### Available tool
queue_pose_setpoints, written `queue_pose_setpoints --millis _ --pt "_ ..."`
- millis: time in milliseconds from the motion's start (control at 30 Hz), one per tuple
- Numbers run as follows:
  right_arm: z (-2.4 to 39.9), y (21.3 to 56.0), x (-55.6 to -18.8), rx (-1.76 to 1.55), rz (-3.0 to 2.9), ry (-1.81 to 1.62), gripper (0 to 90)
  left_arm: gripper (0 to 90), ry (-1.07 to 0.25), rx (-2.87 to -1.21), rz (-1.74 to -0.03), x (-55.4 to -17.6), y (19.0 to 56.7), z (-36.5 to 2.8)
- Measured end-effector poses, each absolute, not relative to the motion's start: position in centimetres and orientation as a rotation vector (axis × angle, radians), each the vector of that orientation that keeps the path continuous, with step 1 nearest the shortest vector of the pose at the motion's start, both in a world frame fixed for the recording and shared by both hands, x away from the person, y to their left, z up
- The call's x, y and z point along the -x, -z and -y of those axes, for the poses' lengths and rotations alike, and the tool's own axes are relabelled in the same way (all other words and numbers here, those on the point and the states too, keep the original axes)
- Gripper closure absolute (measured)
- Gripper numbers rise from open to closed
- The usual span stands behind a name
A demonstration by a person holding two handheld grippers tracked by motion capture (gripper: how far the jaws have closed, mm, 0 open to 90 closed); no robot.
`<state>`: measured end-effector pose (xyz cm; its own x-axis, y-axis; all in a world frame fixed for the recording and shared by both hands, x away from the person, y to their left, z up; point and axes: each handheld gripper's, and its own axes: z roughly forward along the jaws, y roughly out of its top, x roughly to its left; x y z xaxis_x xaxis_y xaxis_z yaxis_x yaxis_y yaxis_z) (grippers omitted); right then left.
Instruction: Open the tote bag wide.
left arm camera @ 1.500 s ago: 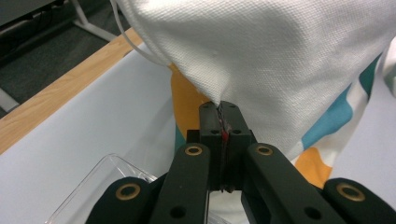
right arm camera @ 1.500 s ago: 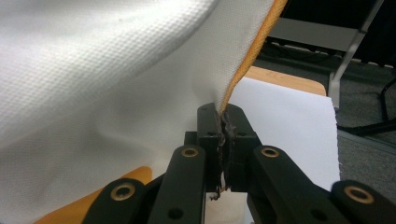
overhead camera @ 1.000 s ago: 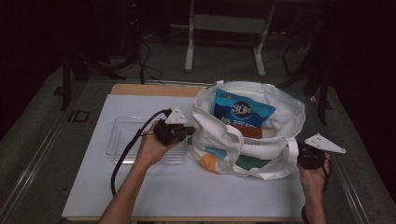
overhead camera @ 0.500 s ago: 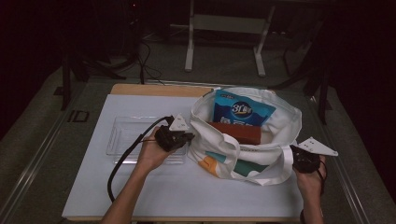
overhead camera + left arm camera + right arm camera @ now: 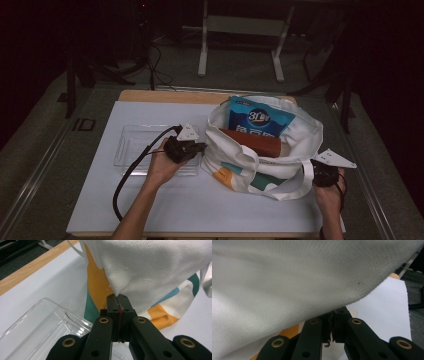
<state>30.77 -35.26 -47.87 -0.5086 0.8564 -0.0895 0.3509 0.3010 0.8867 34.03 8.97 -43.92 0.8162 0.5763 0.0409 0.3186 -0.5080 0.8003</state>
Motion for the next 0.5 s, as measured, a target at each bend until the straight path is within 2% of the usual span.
queue_pose_setpoints --millis 200,500 --pt "35.4 47.4 -30.7 -1.056 -2.015 -1.159 87.3 90.0 -0.358 -2.147 -0.684 -34.0 44.9 -9.6" --pt "35.3 48.8 -31.0 -1.079 -2.046 -1.124 87.3 90.0 -0.338 -2.163 -0.666 -34.2 45.6 -8.1"
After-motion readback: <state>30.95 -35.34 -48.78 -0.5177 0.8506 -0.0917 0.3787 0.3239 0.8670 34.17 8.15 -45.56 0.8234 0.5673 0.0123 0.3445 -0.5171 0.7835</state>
